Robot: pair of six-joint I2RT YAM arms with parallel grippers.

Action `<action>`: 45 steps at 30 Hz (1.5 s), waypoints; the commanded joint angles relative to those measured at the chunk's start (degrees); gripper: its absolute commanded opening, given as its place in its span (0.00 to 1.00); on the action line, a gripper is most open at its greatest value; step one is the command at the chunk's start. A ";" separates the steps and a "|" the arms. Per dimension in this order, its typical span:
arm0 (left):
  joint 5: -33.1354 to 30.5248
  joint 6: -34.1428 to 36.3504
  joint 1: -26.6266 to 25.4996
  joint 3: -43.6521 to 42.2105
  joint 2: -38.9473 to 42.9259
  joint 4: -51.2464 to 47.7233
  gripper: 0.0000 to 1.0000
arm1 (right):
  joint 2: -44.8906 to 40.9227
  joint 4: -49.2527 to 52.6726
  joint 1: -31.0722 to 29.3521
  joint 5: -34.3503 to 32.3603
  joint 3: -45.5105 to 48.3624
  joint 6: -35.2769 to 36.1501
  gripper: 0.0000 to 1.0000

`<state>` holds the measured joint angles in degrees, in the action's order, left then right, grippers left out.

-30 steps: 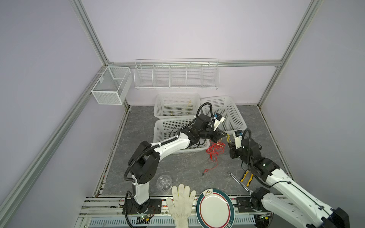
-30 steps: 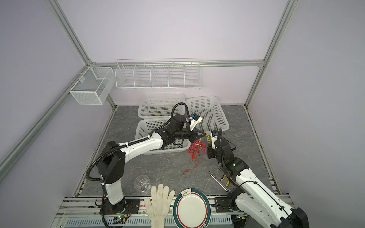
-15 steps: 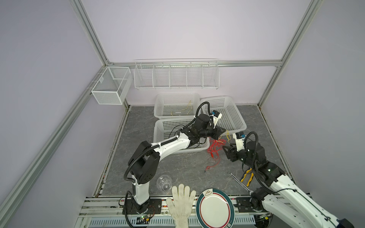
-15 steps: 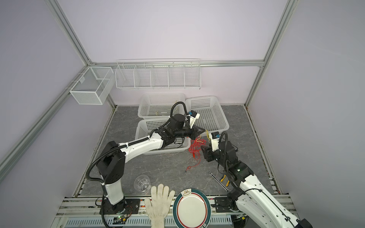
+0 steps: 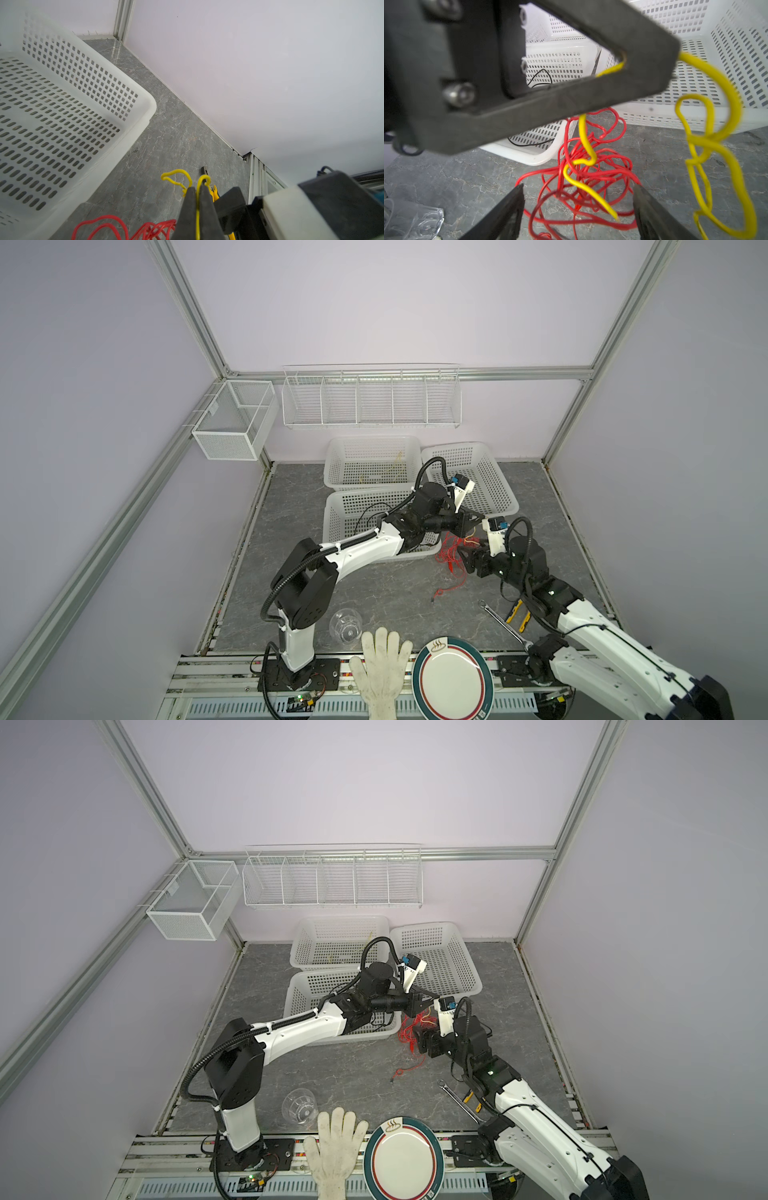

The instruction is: Untangle the cables

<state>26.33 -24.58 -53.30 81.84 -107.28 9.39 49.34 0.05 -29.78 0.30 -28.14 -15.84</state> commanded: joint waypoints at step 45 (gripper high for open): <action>-16.47 12.53 -0.75 -4.23 22.07 -6.50 0.00 | 20.45 3.38 0.23 -27.33 0.30 -9.04 0.06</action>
<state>12.12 -14.00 -54.39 76.51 -91.37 -2.48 66.76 -6.70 -30.28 -22.15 -28.42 -23.03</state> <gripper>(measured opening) 0.048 0.073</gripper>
